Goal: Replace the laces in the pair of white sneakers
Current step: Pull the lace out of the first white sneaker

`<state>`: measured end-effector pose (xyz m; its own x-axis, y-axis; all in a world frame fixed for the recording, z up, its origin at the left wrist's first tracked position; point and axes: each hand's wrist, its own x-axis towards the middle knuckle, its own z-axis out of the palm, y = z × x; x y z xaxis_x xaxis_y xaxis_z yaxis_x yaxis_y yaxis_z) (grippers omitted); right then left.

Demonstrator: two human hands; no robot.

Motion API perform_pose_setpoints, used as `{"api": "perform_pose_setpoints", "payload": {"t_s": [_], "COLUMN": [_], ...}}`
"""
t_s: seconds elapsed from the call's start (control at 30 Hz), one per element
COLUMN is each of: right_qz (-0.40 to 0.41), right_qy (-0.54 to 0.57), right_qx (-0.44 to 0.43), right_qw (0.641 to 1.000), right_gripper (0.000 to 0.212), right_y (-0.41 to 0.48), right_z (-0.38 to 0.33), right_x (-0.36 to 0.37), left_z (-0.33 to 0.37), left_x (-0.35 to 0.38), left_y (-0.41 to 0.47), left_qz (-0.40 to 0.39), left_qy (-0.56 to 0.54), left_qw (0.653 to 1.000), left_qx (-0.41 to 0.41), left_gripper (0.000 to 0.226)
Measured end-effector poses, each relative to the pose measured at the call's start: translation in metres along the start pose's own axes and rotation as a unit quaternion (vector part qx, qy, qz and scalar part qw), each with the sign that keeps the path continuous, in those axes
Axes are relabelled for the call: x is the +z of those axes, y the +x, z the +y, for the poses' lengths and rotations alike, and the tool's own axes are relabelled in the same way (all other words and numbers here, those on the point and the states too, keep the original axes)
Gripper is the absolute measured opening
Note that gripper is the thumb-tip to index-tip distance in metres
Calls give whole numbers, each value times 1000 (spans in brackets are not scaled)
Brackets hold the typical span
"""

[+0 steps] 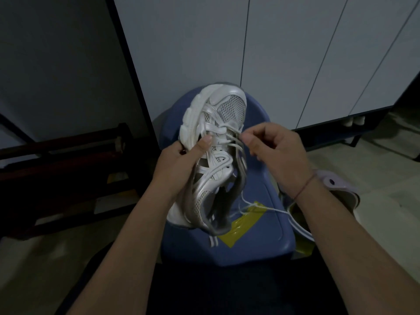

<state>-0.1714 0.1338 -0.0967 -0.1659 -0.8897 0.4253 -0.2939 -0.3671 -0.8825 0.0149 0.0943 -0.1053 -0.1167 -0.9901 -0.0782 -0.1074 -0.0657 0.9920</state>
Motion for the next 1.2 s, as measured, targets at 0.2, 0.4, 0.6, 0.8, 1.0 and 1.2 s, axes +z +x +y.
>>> {"api": "perform_pose_setpoints", "payload": {"t_s": [0.2, 0.4, 0.6, 0.8, 1.0, 1.2], "right_qz": [-13, 7, 6, 72, 26, 50], "right_qy": [-114, -225, -299, 25, -136, -342], "right_qx": [-23, -110, -171, 33, -44, -156], "right_qw": [993, 968, 939, 997, 989, 925], "right_gripper": [12, 20, 16, 25, 11, 32], "right_y": [-2, -2, -2, -1, -2, -1], "right_z": [6, 9, 13, 14, 11, 11], "right_x": [9, 9, 10, 1, 9, 19], "left_z": [-1, -4, -6, -5, -9, -6], "left_x": [5, 8, 8, 4, 6, 11], "left_y": [-1, -2, 1, 4, 3, 0], "left_qz": [16, 14, 13, 21, 26, 28], "left_qy": [102, 141, 131, 74, 106, 142], "left_qw": [994, 988, 991, 997, 994, 988], "left_qx": [42, 57, 36, 30, 30, 54], "left_gripper": [46, 74, 53, 45, 44, 58]}}
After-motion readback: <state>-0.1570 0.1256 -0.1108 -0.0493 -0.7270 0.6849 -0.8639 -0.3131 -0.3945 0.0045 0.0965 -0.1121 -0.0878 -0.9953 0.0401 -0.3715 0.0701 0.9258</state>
